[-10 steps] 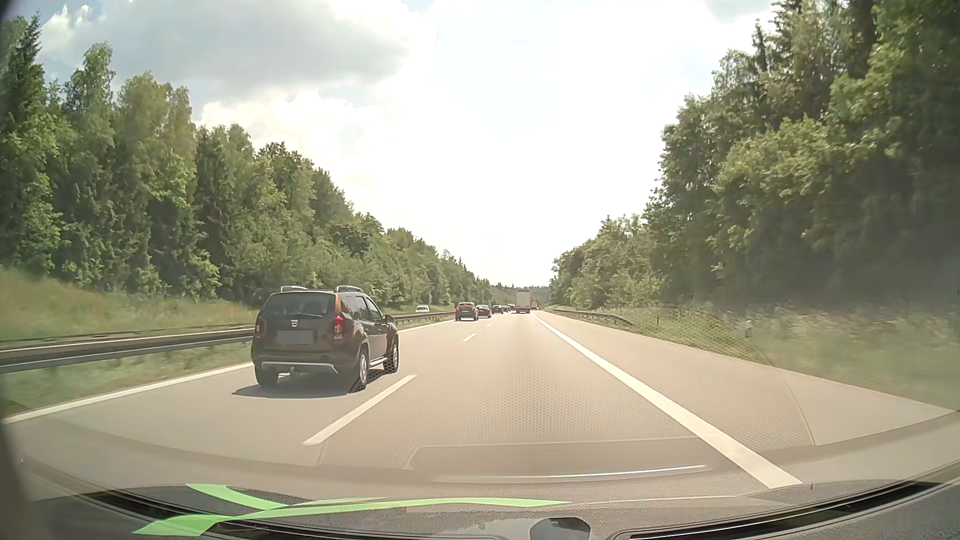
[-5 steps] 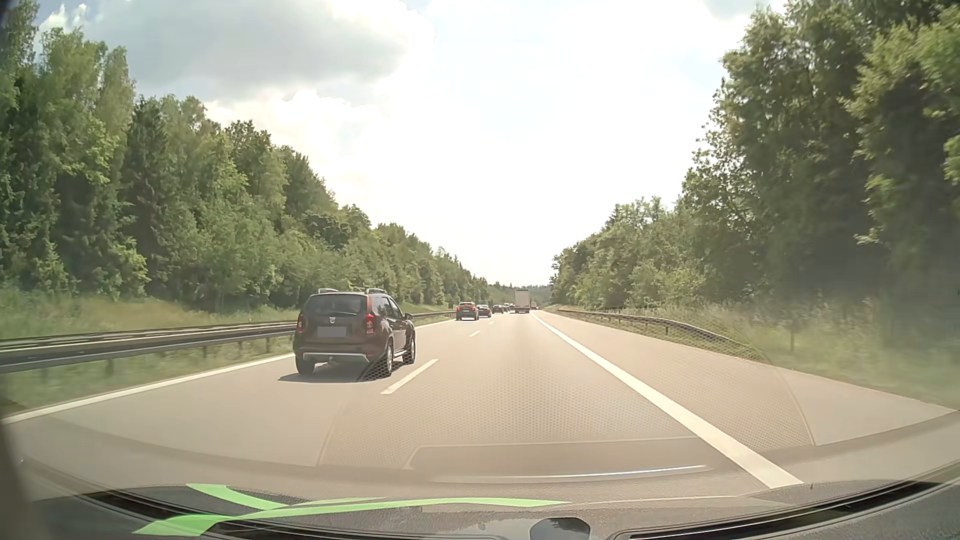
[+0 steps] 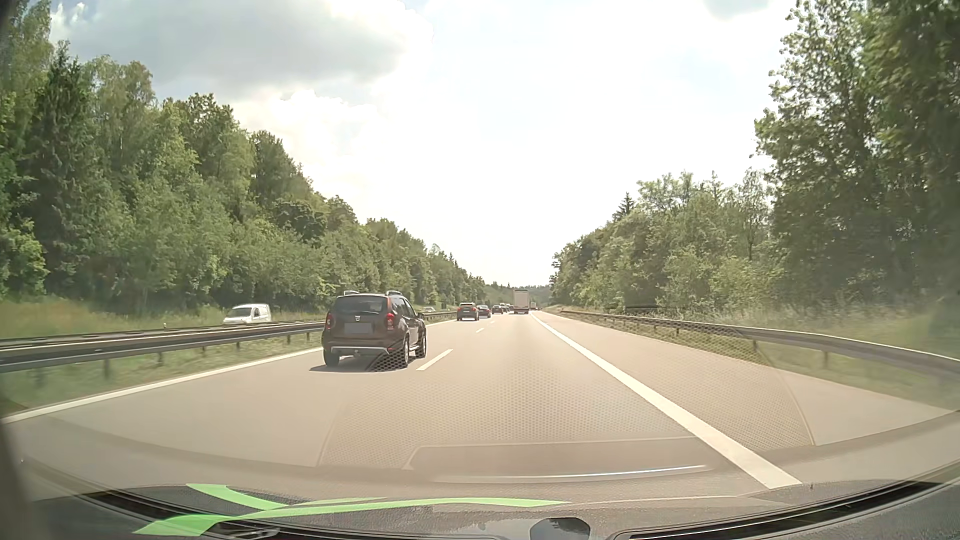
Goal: Follow the waypoints while adhering to traffic rules and regulations
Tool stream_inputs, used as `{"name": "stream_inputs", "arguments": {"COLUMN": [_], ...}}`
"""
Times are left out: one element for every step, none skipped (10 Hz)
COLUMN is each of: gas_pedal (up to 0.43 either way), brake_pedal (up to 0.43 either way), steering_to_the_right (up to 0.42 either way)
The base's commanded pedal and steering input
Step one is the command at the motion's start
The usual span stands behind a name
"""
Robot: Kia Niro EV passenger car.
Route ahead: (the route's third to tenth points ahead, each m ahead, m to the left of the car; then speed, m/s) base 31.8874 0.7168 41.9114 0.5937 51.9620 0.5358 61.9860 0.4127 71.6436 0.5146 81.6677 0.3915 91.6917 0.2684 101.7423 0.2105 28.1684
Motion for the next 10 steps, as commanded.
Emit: {"name": "stream_inputs", "arguments": {"gas_pedal": [0.209, 0.209, 0.197, 0.197, 0.197, 0.197, 0.197, 0.197, 0.197, 0.197], "brake_pedal": [0.000, 0.000, 0.000, 0.000, 0.000, 0.000, 0.000, 0.000, 0.000, 0.000], "steering_to_the_right": [-0.002, -0.002, -0.003, -0.003, -0.004, -0.005, -0.005, -0.005, -0.004, -0.003]}}
